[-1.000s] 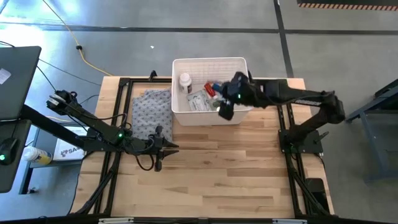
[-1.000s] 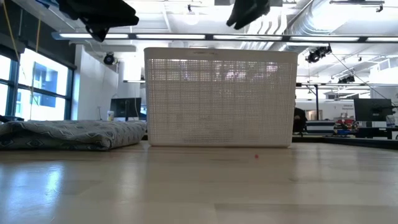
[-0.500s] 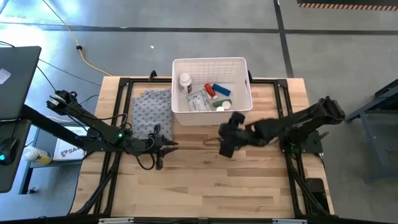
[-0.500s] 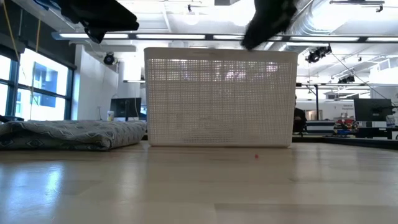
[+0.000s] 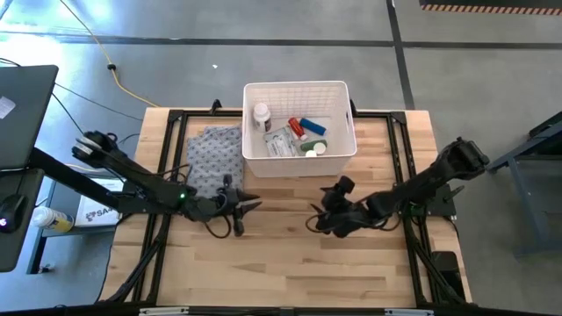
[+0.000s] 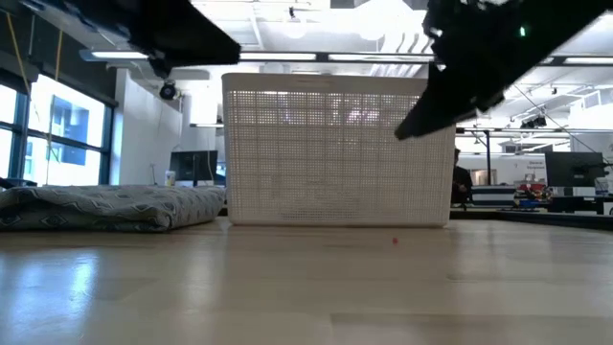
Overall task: Pick & place medical supplies in basket/bin
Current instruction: Adjust the white bin
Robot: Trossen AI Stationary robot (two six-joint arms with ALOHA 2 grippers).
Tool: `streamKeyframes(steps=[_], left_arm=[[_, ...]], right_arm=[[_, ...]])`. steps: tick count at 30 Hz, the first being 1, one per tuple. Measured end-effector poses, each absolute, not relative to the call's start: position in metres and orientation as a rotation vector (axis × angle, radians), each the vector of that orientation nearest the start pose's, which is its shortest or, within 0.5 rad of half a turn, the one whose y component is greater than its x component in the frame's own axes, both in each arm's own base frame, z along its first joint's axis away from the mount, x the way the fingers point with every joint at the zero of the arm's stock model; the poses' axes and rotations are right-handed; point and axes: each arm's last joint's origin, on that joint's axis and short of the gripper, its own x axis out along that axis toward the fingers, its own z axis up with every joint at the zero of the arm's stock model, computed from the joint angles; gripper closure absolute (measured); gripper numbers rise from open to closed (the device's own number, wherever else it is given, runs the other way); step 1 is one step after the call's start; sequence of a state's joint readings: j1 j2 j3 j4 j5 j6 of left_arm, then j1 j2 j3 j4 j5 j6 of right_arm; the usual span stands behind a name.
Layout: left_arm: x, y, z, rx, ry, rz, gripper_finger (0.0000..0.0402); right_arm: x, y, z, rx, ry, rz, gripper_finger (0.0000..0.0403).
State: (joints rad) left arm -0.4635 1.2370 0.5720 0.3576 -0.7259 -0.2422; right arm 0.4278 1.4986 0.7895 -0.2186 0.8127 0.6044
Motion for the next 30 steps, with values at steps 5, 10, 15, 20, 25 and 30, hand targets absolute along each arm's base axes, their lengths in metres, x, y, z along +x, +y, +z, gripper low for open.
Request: streamKeyframes(steps=[5,10,15,20,25,30], left_arm=[[0.248,-0.081,0.211,-0.091,0.228,0.304,0.0284],[0.26,-0.065,0.201,-0.131,0.238,0.371,0.0284],[0.267,-0.051,0.2,-0.136,0.225,0.383,0.0284],[0.268,-0.032,0.198,-0.125,0.247,0.479,0.0284],[0.267,-0.012,0.192,-0.1,0.296,0.604,0.0284],[0.267,-0.004,0.191,-0.122,0.306,0.615,0.0284]], right_arm=[[0.255,0.092,0.162,0.071,0.49,-0.527,0.0121],[0.254,0.088,0.161,0.011,0.349,-0.568,0.0121],[0.264,0.072,0.172,-0.126,0.311,-0.694,0.0121],[0.272,0.045,0.173,-0.071,0.321,-0.741,0.0121],[0.275,0.029,0.172,-0.017,0.331,-0.746,0.0121],[0.277,0.024,0.174,-0.022,0.326,-0.759,0.0121]])
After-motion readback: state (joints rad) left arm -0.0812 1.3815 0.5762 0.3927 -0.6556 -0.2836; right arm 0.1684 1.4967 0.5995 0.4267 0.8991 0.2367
